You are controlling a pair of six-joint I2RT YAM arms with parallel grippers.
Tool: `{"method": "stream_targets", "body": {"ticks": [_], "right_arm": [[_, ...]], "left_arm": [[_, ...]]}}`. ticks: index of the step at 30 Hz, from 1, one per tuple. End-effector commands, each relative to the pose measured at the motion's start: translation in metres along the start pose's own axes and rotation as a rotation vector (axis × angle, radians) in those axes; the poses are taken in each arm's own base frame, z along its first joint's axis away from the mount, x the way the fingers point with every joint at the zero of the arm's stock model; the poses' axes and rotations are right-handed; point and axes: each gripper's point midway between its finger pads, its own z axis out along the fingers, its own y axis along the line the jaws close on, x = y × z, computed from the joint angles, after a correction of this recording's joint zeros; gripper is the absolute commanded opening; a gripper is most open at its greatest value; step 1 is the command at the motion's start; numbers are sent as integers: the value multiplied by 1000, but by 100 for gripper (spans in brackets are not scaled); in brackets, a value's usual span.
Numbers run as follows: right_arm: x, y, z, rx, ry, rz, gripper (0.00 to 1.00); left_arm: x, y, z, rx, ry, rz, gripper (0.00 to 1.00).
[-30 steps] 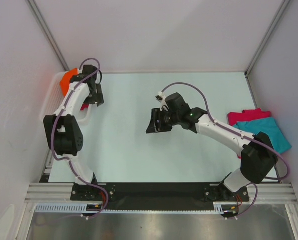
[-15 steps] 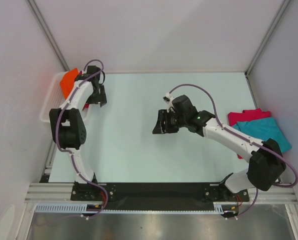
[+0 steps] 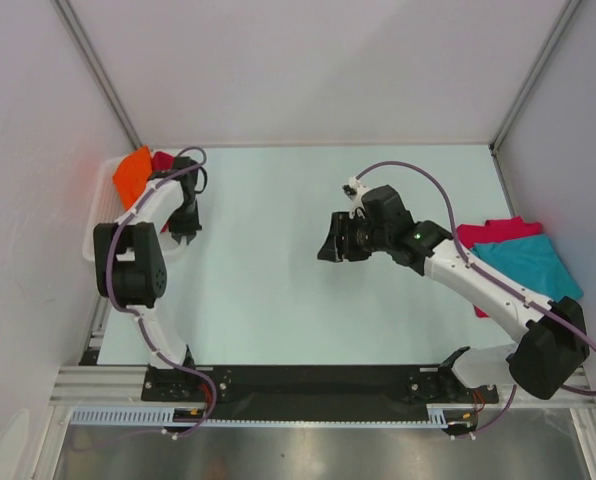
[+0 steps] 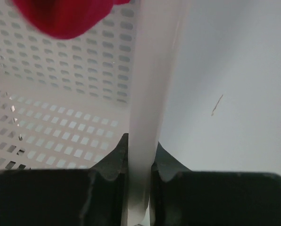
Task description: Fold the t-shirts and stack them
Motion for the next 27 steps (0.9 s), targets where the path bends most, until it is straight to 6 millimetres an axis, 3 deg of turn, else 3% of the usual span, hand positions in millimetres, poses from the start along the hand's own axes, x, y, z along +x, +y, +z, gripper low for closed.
{"method": "stream_targets", "body": {"ticks": [1,6,9,14,15,18,21,27], "right_arm": [[-8,3,-18,0,-48,-33,51],[-6,4,-21,-11,-54,-29,51],[0,4,-22,-21,-47,-25,51],[9,3,-31,-20,-34,-30,50],[9,5,-34,-25,-36,-32,50],[6,9,-45,-32,-58,-41,51],[4,14,-51,-51,-72,-44,50],[4,19,-52,-65,-71,-37,50]], "left_arm": [[17,14,-16,3,-15,-281,0],[40,17,-43,6,-61,-313,0],[63,-4,-68,86,-94,-331,0],[119,-33,-112,182,-146,-329,0],[139,-39,-123,197,-138,-321,0],[183,-50,-129,237,-100,-313,0],[225,-51,-113,237,-39,-313,0],[248,-37,-103,200,-25,-325,0]]}}
